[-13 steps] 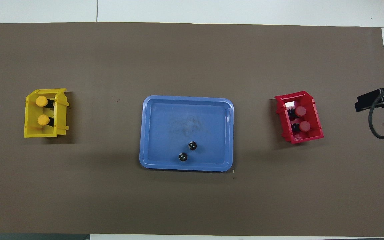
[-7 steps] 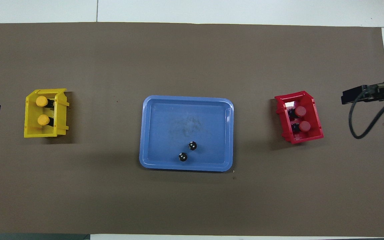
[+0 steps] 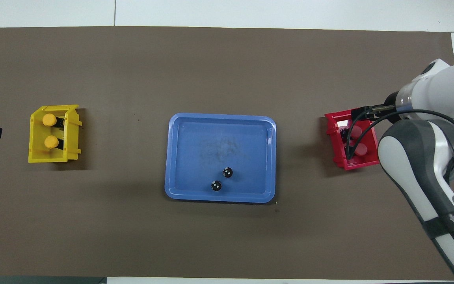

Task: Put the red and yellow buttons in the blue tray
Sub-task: 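Reach the right gripper down to grasp a red button in the red holder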

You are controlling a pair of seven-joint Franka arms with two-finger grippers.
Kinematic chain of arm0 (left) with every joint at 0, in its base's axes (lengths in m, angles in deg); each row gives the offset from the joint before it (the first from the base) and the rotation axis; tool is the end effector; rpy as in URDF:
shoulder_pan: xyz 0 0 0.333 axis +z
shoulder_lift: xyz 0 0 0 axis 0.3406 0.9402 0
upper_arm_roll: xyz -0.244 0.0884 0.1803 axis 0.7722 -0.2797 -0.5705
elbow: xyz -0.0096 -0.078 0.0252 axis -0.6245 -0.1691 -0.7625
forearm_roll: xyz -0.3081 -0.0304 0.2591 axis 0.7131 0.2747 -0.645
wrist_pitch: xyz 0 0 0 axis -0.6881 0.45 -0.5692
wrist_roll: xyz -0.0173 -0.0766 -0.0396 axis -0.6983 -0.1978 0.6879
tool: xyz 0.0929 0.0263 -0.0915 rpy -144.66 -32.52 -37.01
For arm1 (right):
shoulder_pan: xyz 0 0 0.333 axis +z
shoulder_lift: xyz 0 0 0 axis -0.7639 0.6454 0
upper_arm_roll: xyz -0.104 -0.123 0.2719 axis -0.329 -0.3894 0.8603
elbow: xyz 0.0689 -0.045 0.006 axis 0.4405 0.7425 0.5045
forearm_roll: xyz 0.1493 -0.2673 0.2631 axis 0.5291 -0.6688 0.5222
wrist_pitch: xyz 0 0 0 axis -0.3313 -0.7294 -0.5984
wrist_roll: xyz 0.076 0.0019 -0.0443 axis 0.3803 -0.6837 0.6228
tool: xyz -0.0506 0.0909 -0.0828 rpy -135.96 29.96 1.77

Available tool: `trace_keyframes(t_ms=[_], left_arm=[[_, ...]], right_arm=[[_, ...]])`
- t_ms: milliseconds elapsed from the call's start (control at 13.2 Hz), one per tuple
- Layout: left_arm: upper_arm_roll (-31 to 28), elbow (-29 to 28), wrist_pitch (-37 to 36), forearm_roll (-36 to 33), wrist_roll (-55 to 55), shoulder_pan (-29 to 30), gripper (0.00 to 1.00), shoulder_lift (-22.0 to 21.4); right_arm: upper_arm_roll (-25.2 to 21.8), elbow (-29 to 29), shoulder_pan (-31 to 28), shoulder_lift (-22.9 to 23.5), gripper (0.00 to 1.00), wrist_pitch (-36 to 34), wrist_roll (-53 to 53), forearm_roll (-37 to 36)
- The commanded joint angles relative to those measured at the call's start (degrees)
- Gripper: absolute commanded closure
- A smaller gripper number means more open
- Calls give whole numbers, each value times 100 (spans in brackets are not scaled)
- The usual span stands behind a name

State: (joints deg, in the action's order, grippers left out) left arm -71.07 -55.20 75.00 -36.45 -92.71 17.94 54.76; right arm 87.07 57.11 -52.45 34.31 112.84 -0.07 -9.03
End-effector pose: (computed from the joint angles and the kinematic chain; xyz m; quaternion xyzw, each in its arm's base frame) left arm 0.5414 0.0048 0.6069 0.9966 -0.0507 -0.0626 0.0180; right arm 0.5876 0.0258 0.4029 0.9987 0.0292 0.0420 0.0018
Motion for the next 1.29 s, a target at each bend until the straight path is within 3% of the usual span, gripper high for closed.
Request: trace_keyframes(t_ms=[0, 152, 228, 532, 836, 1216], left_arm=[[-19, -274, 39, -96, -89, -40, 0, -235], [-19, -335, 65, -105, -37, -66, 0, -253], [-19, -423, 92, -96, -28, -66, 0, -305], [-28, -678, 231, -105, -37, -57, 0, -428], [-54, -2090, 1767, -105, -98, 179, 0, -937], [-54, -2576, 2691, -113, -256, 320, 0, -658]], right_arm=[[26, 331, -43, 29, 24, 494, -1, 65], [26, 638, -61, -14, 39, 750, 7, 73], [26, 752, -70, -32, 42, 873, 16, 74], [17, 911, -96, 56, 43, 1172, 166, 65], [26, 964, -61, 187, 43, 1365, 166, 73], [26, 1087, -96, 267, 43, 1542, 535, 65]])
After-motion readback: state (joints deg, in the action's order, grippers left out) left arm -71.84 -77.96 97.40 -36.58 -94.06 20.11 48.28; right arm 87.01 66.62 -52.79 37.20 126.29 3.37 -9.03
